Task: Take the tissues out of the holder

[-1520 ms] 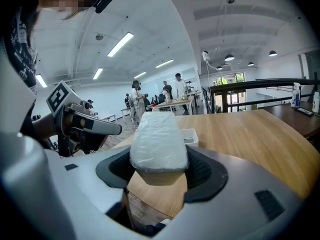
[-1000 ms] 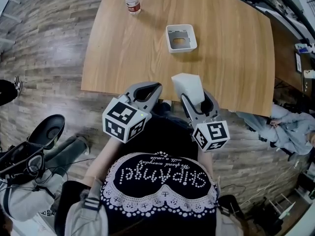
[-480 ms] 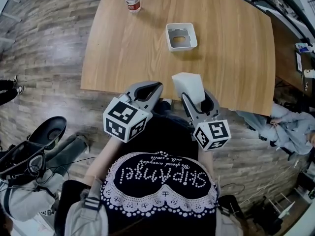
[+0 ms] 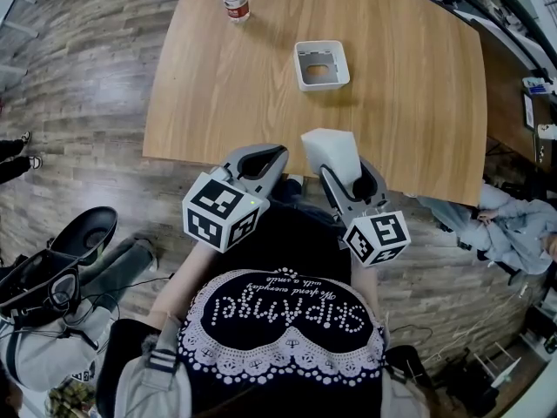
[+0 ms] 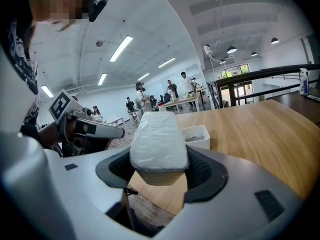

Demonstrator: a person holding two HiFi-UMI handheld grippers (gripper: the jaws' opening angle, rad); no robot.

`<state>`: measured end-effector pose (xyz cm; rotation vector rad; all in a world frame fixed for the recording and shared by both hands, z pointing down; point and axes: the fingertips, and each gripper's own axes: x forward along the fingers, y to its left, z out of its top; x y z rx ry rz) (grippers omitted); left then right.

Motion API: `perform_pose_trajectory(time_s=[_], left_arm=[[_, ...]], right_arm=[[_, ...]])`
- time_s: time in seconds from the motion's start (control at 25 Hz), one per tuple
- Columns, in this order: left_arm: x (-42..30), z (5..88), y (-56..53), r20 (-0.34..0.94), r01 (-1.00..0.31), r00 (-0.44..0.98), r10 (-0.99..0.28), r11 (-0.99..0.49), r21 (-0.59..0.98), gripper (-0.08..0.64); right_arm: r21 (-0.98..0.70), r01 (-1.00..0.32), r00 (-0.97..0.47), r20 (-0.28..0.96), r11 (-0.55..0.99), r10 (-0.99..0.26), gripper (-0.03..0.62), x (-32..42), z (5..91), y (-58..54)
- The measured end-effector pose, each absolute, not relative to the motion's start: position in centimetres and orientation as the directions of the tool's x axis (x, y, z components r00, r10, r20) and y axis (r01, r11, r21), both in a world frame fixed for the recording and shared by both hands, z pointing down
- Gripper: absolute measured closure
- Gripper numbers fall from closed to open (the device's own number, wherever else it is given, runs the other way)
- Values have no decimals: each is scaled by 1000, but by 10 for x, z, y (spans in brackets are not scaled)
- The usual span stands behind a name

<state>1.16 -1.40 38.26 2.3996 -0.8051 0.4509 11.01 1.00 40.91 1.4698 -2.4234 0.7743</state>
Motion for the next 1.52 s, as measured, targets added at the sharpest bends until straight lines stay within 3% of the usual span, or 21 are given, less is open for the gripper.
perform_pose_trajectory(time_s=[1.0,1.52], left_arm=[[11,386,-15,475,-625,768,-429,-665,409,554],[3,391,-25,480,-629,765,-430,-657,415,554]], right_arm=[[-467,-834,-505,433,293,-747,310,113,428,8],[-412,-858,-482,443,306,-756,310,108,426,-2]])
